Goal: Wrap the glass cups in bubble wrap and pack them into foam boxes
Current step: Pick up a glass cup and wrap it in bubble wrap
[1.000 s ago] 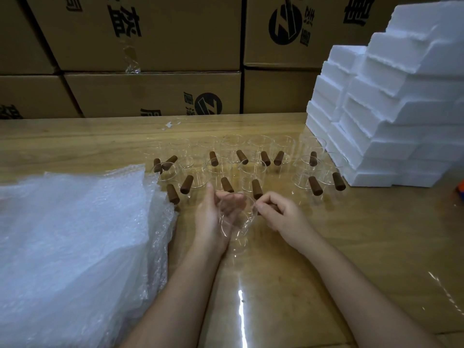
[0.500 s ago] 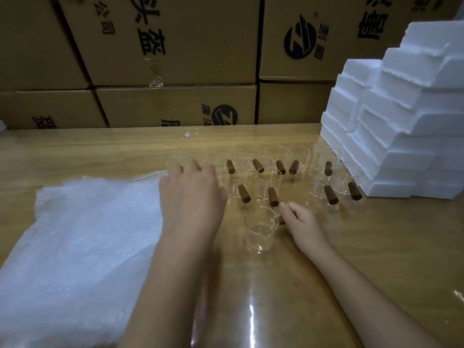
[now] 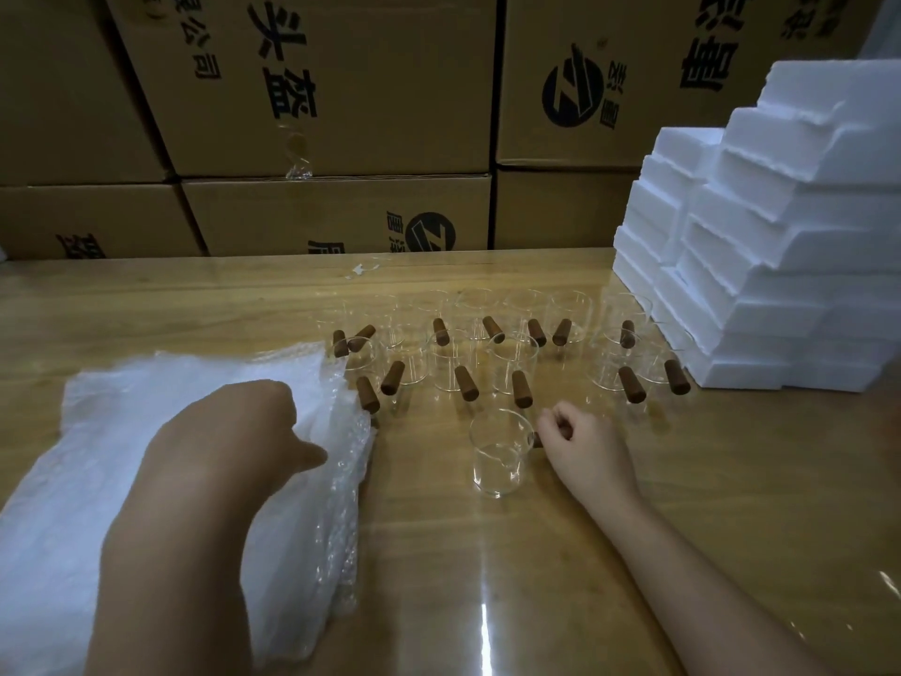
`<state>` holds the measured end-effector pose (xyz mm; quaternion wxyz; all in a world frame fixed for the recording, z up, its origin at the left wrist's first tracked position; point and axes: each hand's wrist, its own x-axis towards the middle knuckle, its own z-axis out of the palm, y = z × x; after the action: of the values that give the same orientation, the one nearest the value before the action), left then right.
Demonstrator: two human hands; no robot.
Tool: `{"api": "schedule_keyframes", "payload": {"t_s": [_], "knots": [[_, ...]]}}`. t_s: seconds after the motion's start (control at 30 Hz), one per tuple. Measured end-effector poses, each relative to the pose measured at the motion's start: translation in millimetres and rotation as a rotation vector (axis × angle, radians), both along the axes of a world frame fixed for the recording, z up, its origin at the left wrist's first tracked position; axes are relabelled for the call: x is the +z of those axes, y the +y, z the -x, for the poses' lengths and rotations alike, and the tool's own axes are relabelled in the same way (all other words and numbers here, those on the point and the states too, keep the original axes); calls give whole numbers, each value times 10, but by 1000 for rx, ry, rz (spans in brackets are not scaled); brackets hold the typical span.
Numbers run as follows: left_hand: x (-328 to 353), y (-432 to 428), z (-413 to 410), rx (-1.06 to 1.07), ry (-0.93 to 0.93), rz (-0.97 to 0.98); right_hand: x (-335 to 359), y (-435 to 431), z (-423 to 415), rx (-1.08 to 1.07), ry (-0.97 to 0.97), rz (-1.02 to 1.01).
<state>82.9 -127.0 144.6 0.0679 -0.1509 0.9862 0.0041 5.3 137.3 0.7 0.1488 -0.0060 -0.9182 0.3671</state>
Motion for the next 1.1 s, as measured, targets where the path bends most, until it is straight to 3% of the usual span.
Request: {"api": "schedule_keyframes", "payload": {"t_s": [0.23,0.43,0.53,0.63,0.73,0.87,1.1], "knots": [[81,-168,-43,-31,211,-35,-9,2,-4,-8,15,7],[376,99,-155,-395,579,-98,93,-43,-66,0,282,-60],[548,334,-193,-627,542,-168,299,-49,-85,106,446,66],[599,511,-197,-762,475,-203,659,0,-112,289,357,249],[590,555,-127,-757,458,-213,1070,113,-144,463,174,276],[593,587,-17,-697,575,-215,1506,290,-181,625,84,107],[389,611,179,-529,935,-395,1596,371,-203,665,110,323]]}}
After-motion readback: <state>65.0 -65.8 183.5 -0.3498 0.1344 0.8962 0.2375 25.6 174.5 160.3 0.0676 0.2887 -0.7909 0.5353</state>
